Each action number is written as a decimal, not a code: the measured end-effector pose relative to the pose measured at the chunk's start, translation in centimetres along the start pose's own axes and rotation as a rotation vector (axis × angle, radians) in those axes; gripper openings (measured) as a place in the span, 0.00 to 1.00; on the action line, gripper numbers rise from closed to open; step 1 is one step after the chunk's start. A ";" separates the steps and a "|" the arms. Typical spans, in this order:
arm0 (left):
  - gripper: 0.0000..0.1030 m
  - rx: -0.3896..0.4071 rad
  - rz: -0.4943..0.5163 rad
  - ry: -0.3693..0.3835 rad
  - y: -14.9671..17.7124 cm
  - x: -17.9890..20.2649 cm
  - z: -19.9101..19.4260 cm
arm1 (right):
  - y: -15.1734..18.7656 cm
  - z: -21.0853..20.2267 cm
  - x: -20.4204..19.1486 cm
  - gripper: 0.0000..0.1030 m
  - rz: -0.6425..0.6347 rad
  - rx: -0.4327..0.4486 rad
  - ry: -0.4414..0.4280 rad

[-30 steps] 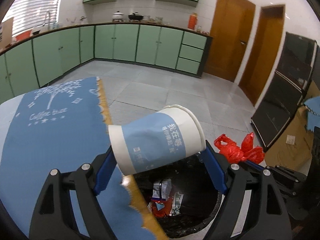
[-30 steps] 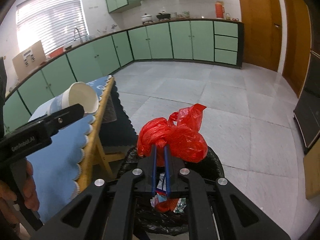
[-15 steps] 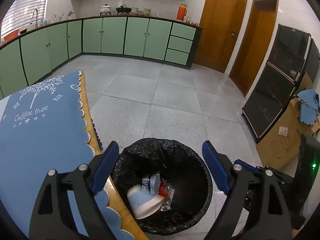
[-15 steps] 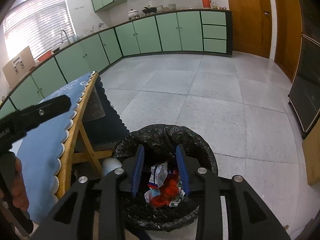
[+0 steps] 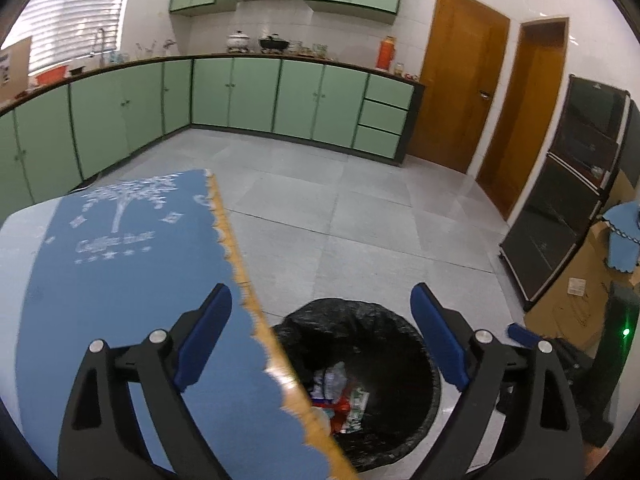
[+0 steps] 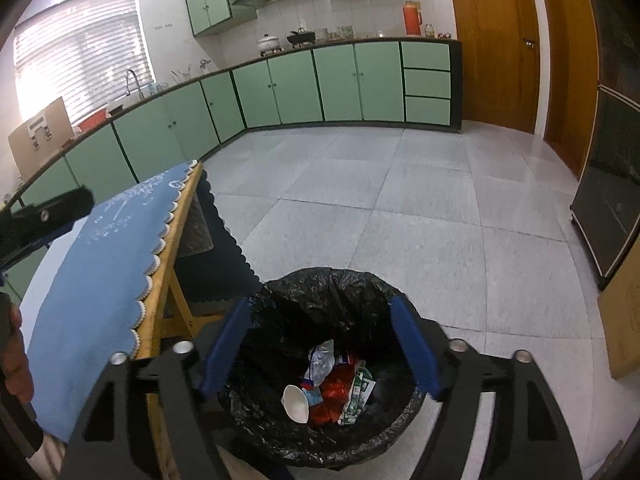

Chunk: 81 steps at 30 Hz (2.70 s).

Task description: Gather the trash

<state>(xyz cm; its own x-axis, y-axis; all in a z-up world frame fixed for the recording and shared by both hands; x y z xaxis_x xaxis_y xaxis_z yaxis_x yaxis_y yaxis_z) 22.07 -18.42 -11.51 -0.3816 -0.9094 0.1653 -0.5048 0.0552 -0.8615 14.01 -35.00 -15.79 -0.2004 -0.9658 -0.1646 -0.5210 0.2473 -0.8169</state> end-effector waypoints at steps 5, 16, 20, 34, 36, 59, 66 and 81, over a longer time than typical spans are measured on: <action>0.88 0.010 -0.031 -0.065 0.1 -2.7 -2.3 | -1.0 -1.3 -1.6 0.92 -0.013 0.028 -0.020; 0.92 0.052 -0.039 -0.190 0.2 -5.0 -9.7 | -3.0 -6.3 -7.0 0.94 -0.049 0.067 -0.113; 0.92 0.066 -0.054 -0.197 0.5 -4.9 -12.5 | -3.2 -8.8 -8.8 0.94 -0.061 0.078 -0.141; 0.92 0.163 -0.028 -0.228 1.3 -3.2 -21.6 | -3.5 -17.6 -11.7 0.94 -0.139 0.165 -0.194; 0.92 0.173 -0.025 -0.229 1.5 -3.0 -22.5 | -3.3 -18.5 -11.9 0.94 -0.145 0.173 -0.204; 0.92 0.202 -0.009 -0.258 2.3 -2.6 -25.4 | -2.1 -22.0 -12.6 0.94 -0.162 0.198 -0.220; 0.92 0.200 -0.009 -0.258 2.6 -2.5 -25.3 | -2.1 -21.6 -12.6 0.94 -0.155 0.192 -0.221; 0.92 0.203 -0.020 -0.261 2.8 -3.4 -24.7 | -2.1 -20.6 -12.9 0.94 -0.159 0.192 -0.222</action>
<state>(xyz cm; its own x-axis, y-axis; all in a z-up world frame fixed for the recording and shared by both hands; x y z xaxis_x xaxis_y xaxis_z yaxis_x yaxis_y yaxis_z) 2.79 -5.00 -2.65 -0.1489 -0.9858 0.0772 -0.3359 -0.0230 -0.9416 0.56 -21.47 -0.61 0.0677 -0.9897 -0.1261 -0.3607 0.0936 -0.9280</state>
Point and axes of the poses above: each gripper's, at about its wrist camera, not at the fingertips, and z roughly the way its jaws point, x to its right, y to its underside, the point moved 6 cm from there along z, roughly the way its jaws point, and after that the axes turned 7 degrees about x, right-handed, at the moved point
